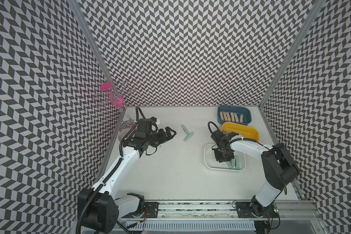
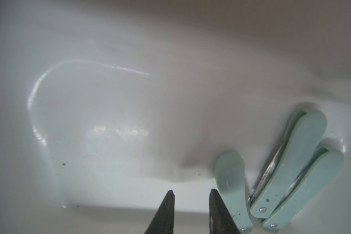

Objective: Place the fruit knives into the storage box by color
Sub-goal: Adjust the fruit knife in the storage box.

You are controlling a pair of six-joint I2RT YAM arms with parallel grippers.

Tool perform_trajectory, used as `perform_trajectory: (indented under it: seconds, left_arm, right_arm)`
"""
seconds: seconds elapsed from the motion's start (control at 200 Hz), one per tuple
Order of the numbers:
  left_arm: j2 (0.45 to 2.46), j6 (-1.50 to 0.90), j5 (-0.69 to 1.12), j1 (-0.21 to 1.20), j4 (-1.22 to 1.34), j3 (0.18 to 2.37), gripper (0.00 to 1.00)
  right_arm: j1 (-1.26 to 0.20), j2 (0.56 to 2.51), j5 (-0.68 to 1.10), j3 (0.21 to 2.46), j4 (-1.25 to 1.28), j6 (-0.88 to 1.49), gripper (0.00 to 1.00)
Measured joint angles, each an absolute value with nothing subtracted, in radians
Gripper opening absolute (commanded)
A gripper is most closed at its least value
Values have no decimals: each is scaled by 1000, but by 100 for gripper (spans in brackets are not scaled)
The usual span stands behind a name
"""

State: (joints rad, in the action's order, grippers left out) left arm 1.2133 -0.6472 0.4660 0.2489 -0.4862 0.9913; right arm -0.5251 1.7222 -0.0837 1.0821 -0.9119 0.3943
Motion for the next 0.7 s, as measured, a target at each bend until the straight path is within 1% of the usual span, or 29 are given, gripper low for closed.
perform_trajectory:
  seconds: [0.391,0.701]
  left_arm:
    - [1214,-649,466,249,-486,991,100]
    - [1214,-649,466,256,-486,991,100]
  right_arm:
    - [-456,1708,-96,1018,-874,408,29]
    - [-454,1707,-86,1029,-881,402,29]
